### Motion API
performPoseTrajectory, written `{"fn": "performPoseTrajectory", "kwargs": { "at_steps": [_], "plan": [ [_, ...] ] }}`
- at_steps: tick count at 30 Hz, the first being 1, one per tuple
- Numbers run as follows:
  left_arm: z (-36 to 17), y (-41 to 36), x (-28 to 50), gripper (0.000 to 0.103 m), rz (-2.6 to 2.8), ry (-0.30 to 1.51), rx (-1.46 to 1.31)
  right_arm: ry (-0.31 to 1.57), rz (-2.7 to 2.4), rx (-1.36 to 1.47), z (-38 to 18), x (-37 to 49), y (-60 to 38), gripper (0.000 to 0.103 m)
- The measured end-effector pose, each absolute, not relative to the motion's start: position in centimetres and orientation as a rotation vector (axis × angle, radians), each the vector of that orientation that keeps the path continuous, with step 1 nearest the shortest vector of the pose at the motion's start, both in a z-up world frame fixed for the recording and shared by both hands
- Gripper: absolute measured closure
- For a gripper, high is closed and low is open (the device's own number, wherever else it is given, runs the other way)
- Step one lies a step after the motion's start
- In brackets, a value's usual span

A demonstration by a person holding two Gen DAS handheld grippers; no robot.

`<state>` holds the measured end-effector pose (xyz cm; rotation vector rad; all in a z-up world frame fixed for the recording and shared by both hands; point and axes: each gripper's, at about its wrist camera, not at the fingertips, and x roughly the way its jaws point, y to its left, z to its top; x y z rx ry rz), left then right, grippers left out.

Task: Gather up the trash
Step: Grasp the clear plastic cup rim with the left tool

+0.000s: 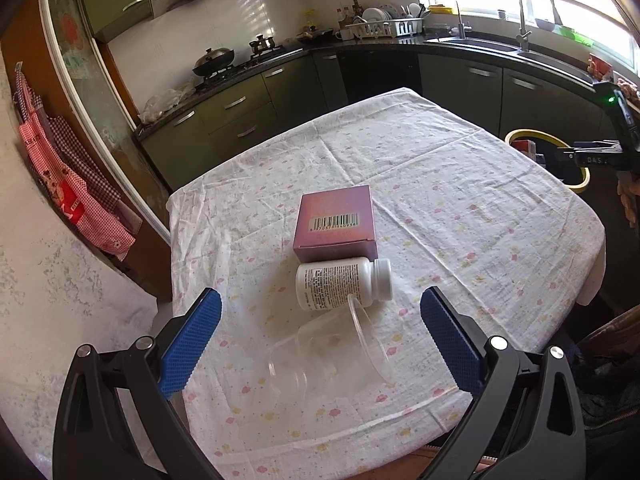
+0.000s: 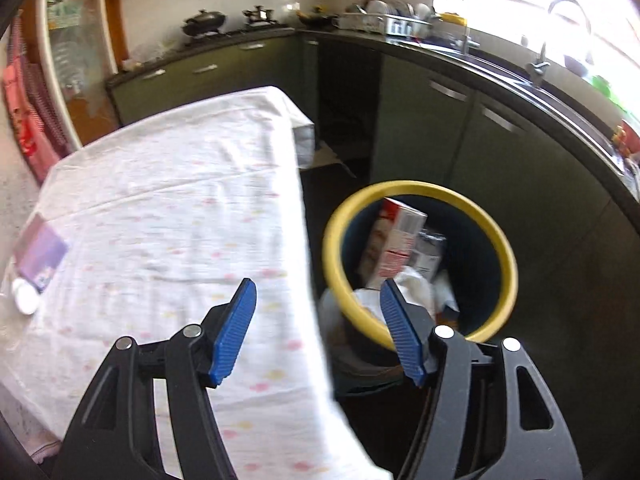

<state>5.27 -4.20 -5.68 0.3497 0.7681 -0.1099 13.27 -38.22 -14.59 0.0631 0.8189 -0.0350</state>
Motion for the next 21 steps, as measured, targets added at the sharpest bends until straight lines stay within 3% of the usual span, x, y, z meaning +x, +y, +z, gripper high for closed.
{"fn": "performPoseTrajectory", "kwargs": {
  "at_steps": [8,16,21],
  "plan": [
    [-7.9,-4.6,5.6,0.006,-0.022,0.838,0.402,0.783,0.121,0.064,-13.1,12.1,-33.7,0.042],
    [-9.5,-3.4,6.6,0.026,0.019,0.925,0.393,0.784,0.146,0.073,-12.8,11.6,-33.1,0.042],
    [-10.4,-3.1,6.8,0.044,0.016,0.970,0.386,0.782,0.156,0.068,-12.7,11.5,-32.8,0.042]
  ]
}}
